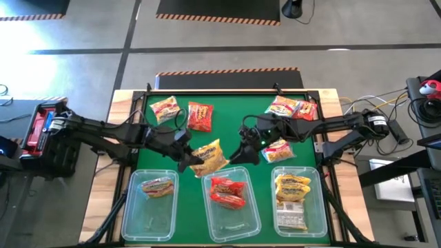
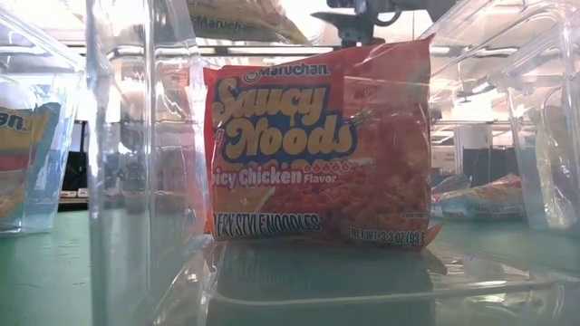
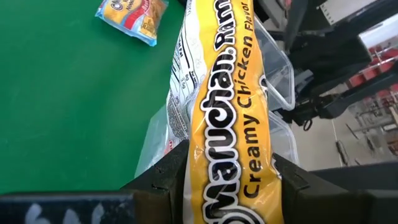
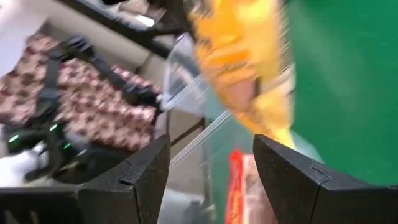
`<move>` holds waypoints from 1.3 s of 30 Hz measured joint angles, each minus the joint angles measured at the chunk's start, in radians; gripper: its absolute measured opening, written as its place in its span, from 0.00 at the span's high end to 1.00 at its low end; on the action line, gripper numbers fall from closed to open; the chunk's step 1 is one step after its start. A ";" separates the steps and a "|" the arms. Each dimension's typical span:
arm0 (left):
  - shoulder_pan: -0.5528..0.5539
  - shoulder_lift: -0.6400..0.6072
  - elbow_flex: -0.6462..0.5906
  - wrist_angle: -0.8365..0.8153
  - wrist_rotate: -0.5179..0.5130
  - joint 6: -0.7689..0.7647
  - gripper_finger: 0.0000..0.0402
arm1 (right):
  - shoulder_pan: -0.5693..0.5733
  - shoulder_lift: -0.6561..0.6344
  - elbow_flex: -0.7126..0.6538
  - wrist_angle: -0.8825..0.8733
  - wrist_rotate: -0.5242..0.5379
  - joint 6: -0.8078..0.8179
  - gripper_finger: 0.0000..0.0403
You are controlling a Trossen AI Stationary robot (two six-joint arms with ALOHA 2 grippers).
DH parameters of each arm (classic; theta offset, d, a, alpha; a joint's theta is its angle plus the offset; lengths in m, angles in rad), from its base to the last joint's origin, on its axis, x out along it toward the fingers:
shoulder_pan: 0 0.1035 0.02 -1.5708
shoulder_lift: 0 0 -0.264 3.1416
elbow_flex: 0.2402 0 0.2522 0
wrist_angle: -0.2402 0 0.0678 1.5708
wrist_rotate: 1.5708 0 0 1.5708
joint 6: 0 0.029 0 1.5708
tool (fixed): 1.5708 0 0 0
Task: Sort Maruchan noodles
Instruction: Put the yellow noodle pack into the right transparent bin
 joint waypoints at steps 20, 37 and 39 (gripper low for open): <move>-0.083 0.003 0.000 0.030 -0.065 -0.156 0.69 | -0.001 0.001 0.015 0.000 -0.170 0.000 0.46; -0.126 0.108 0.000 0.189 -0.007 -0.229 0.69 | -0.106 0.022 0.113 0.001 -0.266 -0.081 0.46; -0.126 0.132 0.000 0.234 0.006 -0.227 0.69 | -0.105 0.033 0.127 -0.003 -0.273 -0.109 0.46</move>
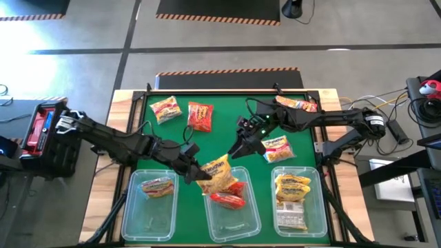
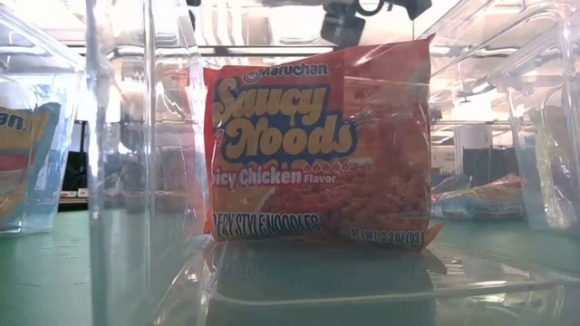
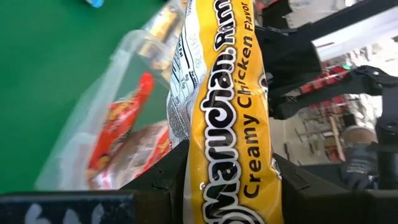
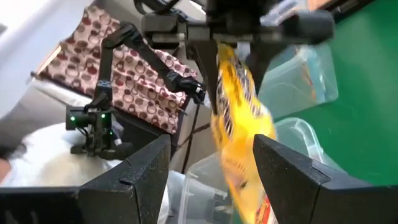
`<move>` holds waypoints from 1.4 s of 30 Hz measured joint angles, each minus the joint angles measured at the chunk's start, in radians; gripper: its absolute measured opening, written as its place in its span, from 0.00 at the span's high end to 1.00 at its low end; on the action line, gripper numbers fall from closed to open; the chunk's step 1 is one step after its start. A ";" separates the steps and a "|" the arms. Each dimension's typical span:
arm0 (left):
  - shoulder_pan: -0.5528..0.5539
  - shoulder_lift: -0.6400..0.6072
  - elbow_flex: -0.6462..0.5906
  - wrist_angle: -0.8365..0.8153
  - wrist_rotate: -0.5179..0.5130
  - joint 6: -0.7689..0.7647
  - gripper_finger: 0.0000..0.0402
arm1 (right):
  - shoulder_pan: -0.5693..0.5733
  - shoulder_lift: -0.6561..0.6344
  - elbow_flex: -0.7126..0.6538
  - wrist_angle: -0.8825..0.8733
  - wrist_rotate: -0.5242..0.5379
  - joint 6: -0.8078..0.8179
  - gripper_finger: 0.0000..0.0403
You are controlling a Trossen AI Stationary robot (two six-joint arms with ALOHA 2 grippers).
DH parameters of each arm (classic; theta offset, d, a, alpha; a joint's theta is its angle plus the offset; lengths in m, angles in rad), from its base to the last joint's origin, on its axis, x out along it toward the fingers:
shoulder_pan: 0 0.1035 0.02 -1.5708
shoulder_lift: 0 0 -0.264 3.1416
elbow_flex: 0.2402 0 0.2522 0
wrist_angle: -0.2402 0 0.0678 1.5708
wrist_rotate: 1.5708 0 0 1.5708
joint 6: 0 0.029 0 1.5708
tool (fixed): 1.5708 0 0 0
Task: Sort Maruchan noodles
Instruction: Put the yellow noodle pack into the right transparent bin
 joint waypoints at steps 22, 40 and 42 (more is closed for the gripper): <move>0.027 0.196 0.067 0.200 0.010 0.027 0.69 | 0.000 0.012 0.031 -0.177 -0.045 -0.145 0.35; 0.066 0.366 0.347 0.017 -0.013 0.166 0.69 | 0.061 0.012 0.030 -0.376 -0.172 -0.277 0.36; 0.077 0.367 0.364 0.017 -0.012 0.170 0.69 | 0.061 0.012 0.030 -0.399 -0.174 -0.304 0.36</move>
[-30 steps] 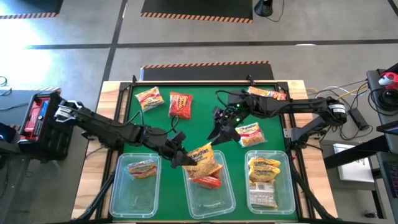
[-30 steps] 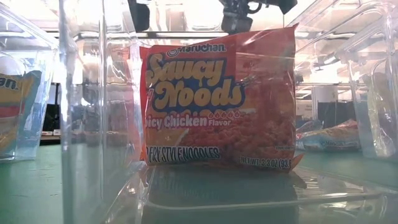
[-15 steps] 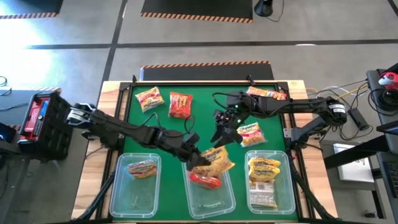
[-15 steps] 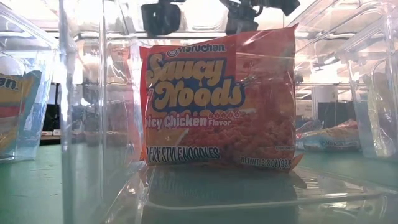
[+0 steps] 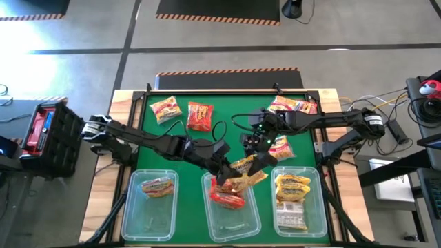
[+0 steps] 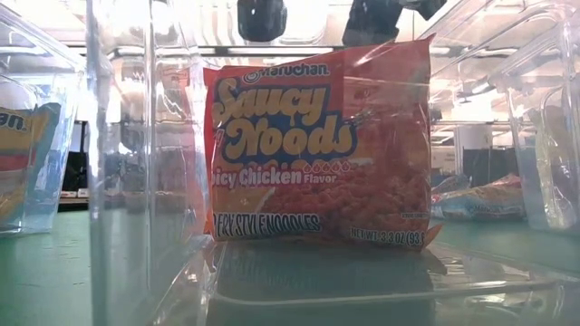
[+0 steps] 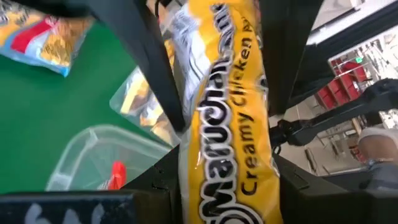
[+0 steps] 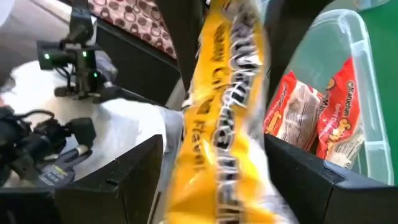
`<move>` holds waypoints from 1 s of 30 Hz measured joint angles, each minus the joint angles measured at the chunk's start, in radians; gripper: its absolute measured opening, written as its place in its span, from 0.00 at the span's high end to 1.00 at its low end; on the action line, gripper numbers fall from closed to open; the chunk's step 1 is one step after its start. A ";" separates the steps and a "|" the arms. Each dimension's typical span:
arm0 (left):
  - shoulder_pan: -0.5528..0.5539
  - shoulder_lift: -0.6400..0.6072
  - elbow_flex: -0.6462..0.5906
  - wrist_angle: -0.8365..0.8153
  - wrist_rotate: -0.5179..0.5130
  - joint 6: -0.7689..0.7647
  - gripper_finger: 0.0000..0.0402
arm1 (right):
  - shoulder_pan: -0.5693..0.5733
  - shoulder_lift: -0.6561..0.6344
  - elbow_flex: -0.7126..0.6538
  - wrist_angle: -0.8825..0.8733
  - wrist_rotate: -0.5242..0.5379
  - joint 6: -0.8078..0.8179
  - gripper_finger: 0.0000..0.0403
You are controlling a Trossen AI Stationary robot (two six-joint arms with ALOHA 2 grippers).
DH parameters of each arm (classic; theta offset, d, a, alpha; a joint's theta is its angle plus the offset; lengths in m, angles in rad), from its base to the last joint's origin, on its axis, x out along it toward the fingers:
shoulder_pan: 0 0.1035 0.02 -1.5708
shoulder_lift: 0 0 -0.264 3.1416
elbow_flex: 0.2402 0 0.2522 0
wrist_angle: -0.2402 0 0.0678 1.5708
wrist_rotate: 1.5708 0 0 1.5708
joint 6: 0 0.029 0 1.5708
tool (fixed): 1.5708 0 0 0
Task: Sort Maruchan noodles
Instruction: Put the yellow noodle pack into the right transparent bin
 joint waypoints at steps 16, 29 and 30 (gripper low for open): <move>0.012 0.004 0.014 -0.012 0.001 -0.003 0.67 | -0.001 0.000 0.000 -0.044 0.012 -0.022 0.60; 0.010 -0.004 0.013 -0.028 -0.006 0.007 0.60 | -0.003 -0.006 -0.001 -0.149 0.002 -0.024 0.71; 0.010 -0.004 0.012 -0.028 -0.008 0.014 0.60 | -0.005 -0.010 -0.001 -0.169 0.002 -0.025 0.71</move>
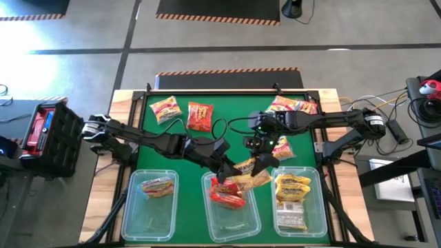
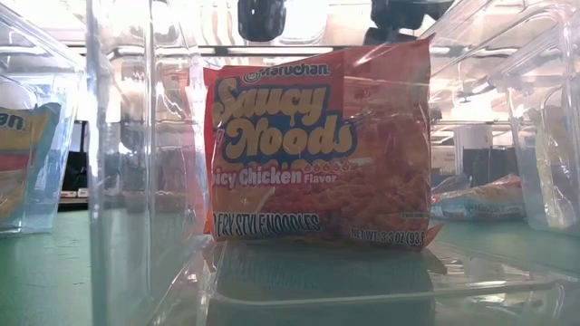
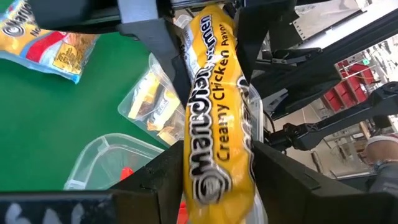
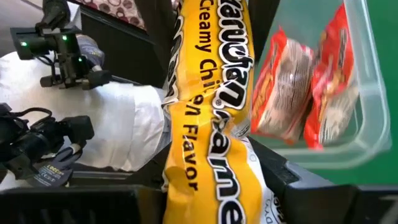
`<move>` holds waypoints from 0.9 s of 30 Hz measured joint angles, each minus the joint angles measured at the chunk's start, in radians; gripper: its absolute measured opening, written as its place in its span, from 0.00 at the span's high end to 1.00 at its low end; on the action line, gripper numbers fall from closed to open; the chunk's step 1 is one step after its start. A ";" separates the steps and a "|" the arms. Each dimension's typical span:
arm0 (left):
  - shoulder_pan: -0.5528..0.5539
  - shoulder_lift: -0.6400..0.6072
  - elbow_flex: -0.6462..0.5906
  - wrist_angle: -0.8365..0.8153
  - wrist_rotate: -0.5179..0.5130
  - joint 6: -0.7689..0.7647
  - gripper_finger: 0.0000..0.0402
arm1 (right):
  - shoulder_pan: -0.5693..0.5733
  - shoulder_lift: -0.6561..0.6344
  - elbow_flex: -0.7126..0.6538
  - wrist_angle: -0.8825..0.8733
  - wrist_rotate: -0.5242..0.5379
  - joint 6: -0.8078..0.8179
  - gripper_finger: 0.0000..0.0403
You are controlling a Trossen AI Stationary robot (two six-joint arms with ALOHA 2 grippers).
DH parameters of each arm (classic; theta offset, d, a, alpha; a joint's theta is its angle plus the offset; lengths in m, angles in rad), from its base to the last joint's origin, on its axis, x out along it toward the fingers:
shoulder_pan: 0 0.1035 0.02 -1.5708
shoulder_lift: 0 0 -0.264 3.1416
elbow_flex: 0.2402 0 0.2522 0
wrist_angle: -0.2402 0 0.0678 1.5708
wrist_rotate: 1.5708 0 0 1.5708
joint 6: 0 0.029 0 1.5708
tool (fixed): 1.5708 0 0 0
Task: Sort Maruchan noodles
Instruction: Put the yellow noodle pack into the right transparent bin
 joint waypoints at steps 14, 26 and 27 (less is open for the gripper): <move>0.002 -0.032 -0.002 -0.030 -0.034 0.062 0.59 | -0.063 -0.095 0.000 -0.403 0.012 -0.079 0.72; 0.020 -0.032 -0.002 -0.039 -0.040 0.089 0.59 | 0.130 -0.204 -0.004 -0.602 0.027 0.045 0.71; 0.020 -0.032 -0.003 -0.044 -0.040 0.091 0.59 | 0.153 -0.214 -0.004 -0.602 0.054 0.069 0.71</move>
